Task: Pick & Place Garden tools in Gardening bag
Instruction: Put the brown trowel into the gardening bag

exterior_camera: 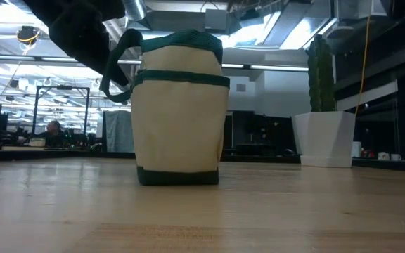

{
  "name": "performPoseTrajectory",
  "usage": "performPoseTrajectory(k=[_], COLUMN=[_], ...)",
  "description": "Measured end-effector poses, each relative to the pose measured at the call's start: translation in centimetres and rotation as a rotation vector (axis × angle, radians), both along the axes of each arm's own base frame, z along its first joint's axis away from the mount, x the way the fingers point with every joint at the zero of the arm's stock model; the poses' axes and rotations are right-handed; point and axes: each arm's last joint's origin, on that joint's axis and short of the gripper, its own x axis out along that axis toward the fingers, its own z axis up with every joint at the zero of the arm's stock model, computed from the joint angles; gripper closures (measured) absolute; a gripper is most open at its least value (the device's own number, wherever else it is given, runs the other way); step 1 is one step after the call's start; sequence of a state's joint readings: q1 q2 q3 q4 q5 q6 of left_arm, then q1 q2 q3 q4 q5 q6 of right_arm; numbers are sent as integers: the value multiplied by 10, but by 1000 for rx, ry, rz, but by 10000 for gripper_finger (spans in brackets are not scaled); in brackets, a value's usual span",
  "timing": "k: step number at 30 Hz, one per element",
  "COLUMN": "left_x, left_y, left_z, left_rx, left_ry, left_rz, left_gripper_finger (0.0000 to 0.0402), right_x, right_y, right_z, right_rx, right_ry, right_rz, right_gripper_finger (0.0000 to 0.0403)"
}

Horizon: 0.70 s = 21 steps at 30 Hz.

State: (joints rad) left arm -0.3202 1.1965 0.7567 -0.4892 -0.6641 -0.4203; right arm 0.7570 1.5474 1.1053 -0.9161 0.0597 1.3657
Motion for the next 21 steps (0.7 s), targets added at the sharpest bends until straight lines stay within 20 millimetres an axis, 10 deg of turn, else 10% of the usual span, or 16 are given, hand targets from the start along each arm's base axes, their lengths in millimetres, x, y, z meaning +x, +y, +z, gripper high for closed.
performPoseTrajectory(k=[21], left_x=[0], left_y=[0], left_z=[0], left_rx=[-10], left_ry=[-18], left_rz=[29], left_gripper_finger=[291], right_x=[7], right_y=[12], right_z=[-38], right_rx=[-130], right_ry=[74], right_rz=[6], right_gripper_finger=[197])
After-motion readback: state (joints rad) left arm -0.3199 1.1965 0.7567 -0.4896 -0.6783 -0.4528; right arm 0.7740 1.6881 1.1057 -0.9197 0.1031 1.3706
